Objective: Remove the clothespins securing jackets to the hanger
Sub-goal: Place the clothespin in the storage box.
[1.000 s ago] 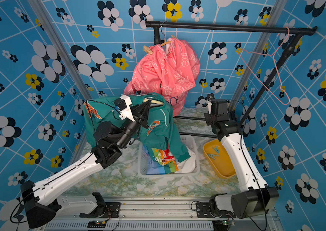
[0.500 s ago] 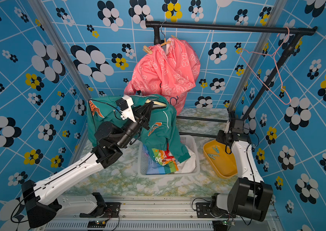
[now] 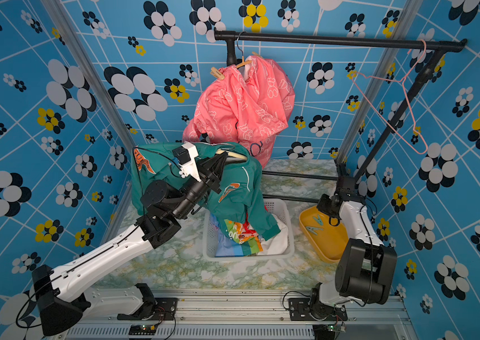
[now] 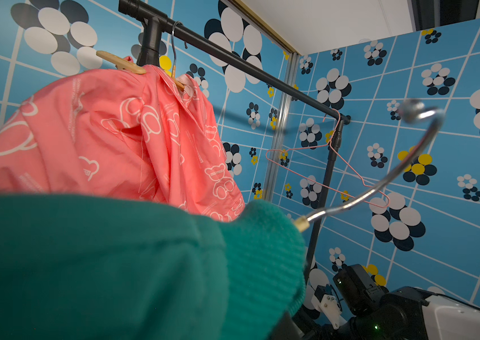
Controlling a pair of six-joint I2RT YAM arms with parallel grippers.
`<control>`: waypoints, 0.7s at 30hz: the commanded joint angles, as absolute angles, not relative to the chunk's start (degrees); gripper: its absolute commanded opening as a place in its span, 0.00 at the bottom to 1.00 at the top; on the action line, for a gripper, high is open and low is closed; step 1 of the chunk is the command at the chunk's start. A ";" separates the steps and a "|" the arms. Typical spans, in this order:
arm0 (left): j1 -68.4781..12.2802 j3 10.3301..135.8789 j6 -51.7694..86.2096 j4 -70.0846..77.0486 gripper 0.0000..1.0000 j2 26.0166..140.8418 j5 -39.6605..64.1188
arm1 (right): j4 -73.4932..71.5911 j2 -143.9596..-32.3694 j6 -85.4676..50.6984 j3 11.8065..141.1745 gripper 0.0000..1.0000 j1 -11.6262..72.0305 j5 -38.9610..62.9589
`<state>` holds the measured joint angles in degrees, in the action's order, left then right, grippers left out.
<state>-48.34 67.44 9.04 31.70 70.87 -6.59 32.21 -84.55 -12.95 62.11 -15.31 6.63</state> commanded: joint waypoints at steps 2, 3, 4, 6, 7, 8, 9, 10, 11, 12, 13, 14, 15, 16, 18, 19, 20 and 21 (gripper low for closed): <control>-47.89 67.90 8.13 37.18 0.00 68.89 -4.92 | 34.02 -81.83 -13.35 63.81 0.27 -15.47 7.65; -47.89 67.98 8.09 37.26 0.00 68.89 -5.03 | 34.47 -81.59 -12.89 63.89 0.28 -15.47 7.73; -47.87 67.95 8.00 37.27 0.00 68.87 -5.09 | 34.75 -81.41 -12.75 63.90 0.28 -15.47 7.82; -47.86 68.02 7.91 37.19 0.00 68.89 -5.10 | 35.44 -80.76 -12.61 63.81 0.29 -15.46 8.20; -47.82 68.03 7.89 37.25 0.00 68.84 -5.08 | 35.75 -80.46 -12.67 63.80 0.29 -15.46 8.37; -47.86 68.03 7.91 37.31 0.00 68.85 -5.01 | 36.09 -79.91 -12.82 63.49 0.29 -15.46 8.29; -47.89 67.94 7.99 37.48 0.00 68.94 -5.01 | 36.14 -79.25 -13.01 62.98 0.29 -15.45 8.05; -47.89 67.94 8.00 37.66 0.00 68.95 -5.06 | 35.94 -78.66 -13.14 62.39 0.29 -15.41 7.92; -47.87 67.94 8.05 37.79 0.00 69.07 -4.93 | 35.84 -77.89 -13.19 61.74 0.29 -15.42 7.97; -47.90 67.93 8.09 37.87 0.00 69.12 -4.88 | 35.82 -77.34 -13.10 61.29 0.30 -15.40 8.08; -47.88 68.00 8.15 37.88 0.00 69.17 -4.85 | 35.87 -76.97 -13.06 61.02 0.32 -15.41 7.98; -47.87 68.10 8.13 37.83 0.00 69.28 -4.82 | 36.17 -76.67 -12.90 60.99 0.35 -15.46 7.67; -47.88 68.12 8.18 37.88 0.00 69.30 -4.75 | 36.43 -76.56 -12.71 60.94 0.38 -15.46 7.56; -47.89 68.12 8.24 37.92 0.00 69.30 -4.70 | 36.52 -76.54 -12.71 61.01 0.41 -15.46 7.47; -47.86 67.98 8.33 38.06 0.00 69.21 -4.75 | 36.67 -76.63 -12.70 61.26 0.45 -15.42 7.56; -47.85 67.92 8.36 38.06 0.00 69.09 -4.79 | 36.74 -76.64 -12.78 61.33 0.46 -15.41 7.56; -47.83 67.94 8.40 37.97 0.00 69.02 -4.67 | 36.76 -76.64 -12.75 61.47 0.47 -15.46 7.62; -47.86 67.89 8.38 37.84 0.00 68.96 -4.70 | 36.83 -76.56 -12.75 61.57 0.48 -15.44 7.65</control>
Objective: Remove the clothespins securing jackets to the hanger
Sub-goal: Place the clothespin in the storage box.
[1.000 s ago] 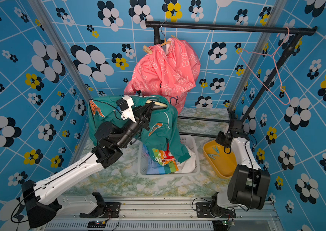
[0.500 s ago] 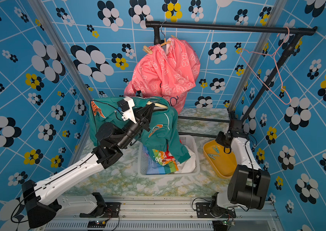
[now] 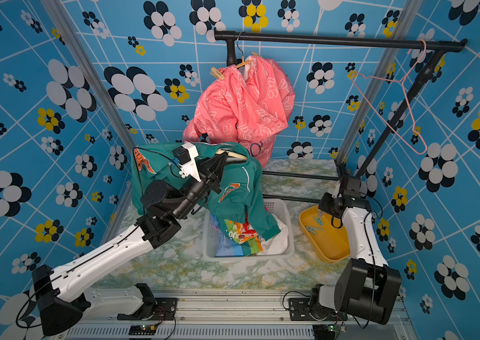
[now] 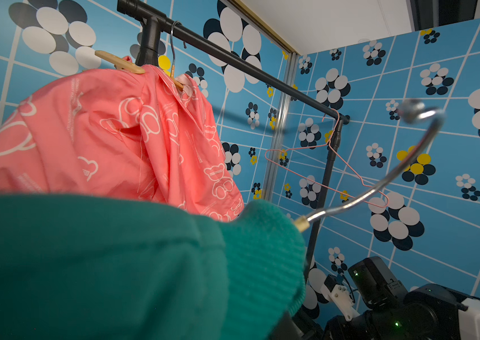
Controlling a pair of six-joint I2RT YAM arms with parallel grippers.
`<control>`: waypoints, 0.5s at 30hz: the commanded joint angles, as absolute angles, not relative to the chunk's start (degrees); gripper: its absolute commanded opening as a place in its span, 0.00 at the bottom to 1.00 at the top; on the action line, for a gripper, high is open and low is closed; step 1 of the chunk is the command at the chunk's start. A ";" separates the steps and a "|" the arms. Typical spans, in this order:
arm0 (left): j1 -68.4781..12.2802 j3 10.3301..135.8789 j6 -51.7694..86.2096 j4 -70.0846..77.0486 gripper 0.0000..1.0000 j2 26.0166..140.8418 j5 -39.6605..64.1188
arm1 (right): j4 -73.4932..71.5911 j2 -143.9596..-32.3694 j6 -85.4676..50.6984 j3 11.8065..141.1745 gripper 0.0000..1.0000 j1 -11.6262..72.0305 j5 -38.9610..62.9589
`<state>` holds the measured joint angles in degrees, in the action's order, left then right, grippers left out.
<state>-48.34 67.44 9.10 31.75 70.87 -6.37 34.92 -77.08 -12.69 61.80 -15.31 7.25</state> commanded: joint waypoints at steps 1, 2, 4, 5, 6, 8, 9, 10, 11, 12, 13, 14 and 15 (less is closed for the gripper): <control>-47.79 67.94 8.44 37.88 0.00 68.89 -4.68 | 36.83 -76.42 -12.79 61.56 0.48 -15.42 7.56; -47.89 67.89 8.44 37.81 0.00 68.90 -4.59 | 36.86 -76.10 -12.83 61.53 0.49 -15.39 7.41; -47.86 68.02 8.50 37.75 0.00 68.81 -4.43 | 36.63 -75.10 -13.07 61.59 0.49 -15.44 7.04; -47.87 68.07 8.60 37.58 0.00 68.82 -4.24 | 36.12 -73.98 -12.88 61.55 0.50 -15.38 7.41; -47.89 68.26 8.64 37.30 0.00 68.80 -4.13 | 35.43 -72.65 -12.65 61.65 0.50 -15.31 8.15; -47.87 68.74 8.81 36.62 0.00 68.91 -3.37 | 33.24 -69.21 -12.10 62.18 0.51 -14.84 10.63; -47.90 69.03 8.94 36.20 0.00 69.05 -2.94 | 31.97 -67.24 -11.99 62.86 0.51 -14.12 11.77; -47.89 69.41 9.13 35.79 0.00 69.14 -2.40 | 30.99 -65.70 -11.88 63.76 0.51 -13.19 12.72; -47.89 69.81 9.28 35.33 0.00 69.40 -1.65 | 30.25 -64.16 -11.53 65.26 0.51 -11.46 13.21; -47.82 70.46 9.40 34.55 0.00 69.61 -0.83 | 30.12 -63.09 -10.41 67.38 0.52 -9.21 13.68; -47.85 70.99 9.46 33.75 0.00 69.71 -0.03 | 29.88 -62.37 -9.15 69.08 0.52 -6.95 14.36; -47.83 71.79 9.61 32.73 0.00 70.01 1.04 | 29.44 -61.70 -7.52 71.03 0.52 -4.05 14.78; -47.77 72.47 9.67 31.60 0.00 70.24 1.86 | 29.05 -61.13 -5.68 72.88 0.52 -0.94 14.85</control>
